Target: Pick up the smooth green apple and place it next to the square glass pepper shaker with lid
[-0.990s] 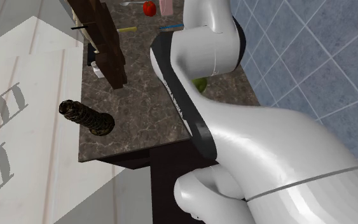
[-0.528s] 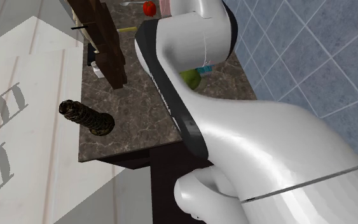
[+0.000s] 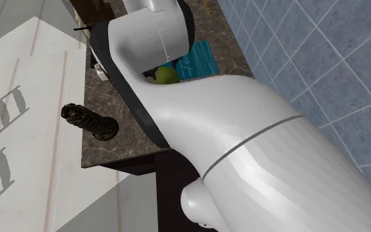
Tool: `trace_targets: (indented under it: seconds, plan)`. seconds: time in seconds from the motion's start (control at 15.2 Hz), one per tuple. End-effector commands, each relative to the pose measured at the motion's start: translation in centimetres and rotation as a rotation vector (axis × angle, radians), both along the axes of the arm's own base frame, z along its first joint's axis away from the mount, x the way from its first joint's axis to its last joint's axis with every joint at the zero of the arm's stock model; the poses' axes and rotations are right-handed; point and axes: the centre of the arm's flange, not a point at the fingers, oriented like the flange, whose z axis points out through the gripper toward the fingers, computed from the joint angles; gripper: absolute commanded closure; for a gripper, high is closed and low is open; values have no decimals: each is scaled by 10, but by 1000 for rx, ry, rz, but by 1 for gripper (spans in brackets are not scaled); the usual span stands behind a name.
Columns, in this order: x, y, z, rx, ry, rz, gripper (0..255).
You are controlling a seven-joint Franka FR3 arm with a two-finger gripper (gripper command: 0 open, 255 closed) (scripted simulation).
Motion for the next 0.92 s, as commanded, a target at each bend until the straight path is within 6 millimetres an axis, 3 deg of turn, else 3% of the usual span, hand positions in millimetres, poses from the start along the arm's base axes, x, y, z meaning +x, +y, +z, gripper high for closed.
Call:
trace_targets:
  seconds: [0.0, 0.86]
  plan:
    - [5, 27, -1, 1, 0, -1, 255]
    - [41, 195, 0, 1, 0, -1, 255]
